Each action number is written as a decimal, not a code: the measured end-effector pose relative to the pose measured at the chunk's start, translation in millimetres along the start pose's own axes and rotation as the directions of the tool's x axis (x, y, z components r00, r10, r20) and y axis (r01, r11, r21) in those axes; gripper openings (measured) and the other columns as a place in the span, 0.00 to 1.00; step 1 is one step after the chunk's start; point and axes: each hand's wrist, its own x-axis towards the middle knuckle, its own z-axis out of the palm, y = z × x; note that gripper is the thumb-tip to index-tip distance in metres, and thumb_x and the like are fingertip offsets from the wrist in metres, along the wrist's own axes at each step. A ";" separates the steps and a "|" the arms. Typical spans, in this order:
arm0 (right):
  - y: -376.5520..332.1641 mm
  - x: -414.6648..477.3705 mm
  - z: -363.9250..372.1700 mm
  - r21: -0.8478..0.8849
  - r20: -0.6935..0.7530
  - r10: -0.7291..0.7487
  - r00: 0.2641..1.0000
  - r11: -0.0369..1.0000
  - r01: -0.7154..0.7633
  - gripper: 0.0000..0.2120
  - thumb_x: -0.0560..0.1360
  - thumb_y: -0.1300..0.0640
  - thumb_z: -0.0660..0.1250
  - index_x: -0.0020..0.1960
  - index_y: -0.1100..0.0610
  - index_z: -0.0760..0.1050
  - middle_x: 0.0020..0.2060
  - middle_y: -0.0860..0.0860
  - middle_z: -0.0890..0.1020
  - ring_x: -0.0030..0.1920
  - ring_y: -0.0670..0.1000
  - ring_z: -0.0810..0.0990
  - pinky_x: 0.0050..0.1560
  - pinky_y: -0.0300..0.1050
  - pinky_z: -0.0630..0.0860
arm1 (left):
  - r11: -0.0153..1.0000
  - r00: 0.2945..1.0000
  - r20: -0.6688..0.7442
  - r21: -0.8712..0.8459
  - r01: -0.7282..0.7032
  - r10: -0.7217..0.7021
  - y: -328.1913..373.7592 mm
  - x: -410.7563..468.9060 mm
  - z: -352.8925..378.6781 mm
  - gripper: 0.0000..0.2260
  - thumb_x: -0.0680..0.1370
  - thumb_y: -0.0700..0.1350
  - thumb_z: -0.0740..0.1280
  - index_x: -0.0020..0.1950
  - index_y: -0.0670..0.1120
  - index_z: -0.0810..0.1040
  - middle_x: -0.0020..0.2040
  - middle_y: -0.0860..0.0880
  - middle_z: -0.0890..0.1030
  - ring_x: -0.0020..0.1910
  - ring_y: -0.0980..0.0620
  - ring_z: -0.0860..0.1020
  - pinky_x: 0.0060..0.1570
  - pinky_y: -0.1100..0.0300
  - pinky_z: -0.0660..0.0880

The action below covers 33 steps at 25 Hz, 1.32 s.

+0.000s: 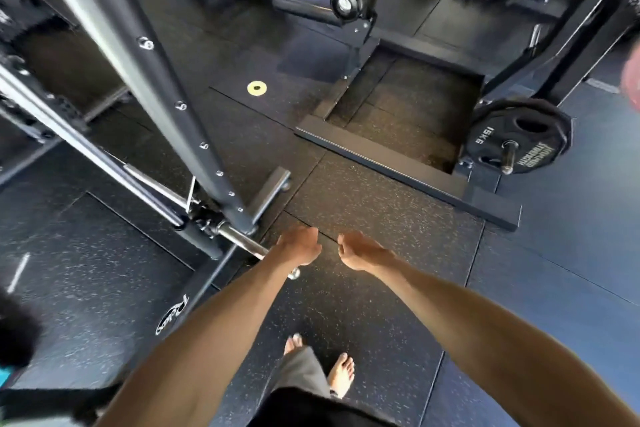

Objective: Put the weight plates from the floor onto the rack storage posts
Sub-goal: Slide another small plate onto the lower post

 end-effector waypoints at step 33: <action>-109.1 721.6 -452.8 -0.289 0.392 -0.317 0.864 0.849 0.443 0.14 0.79 0.60 0.58 0.61 0.64 0.75 0.59 0.63 0.80 0.61 0.63 0.79 0.56 0.49 0.75 | 0.859 0.891 0.168 -0.242 0.452 -0.422 -221.2 605.0 -442.6 0.16 0.83 0.48 0.57 0.66 0.42 0.72 0.66 0.39 0.76 0.64 0.39 0.75 0.59 0.49 0.73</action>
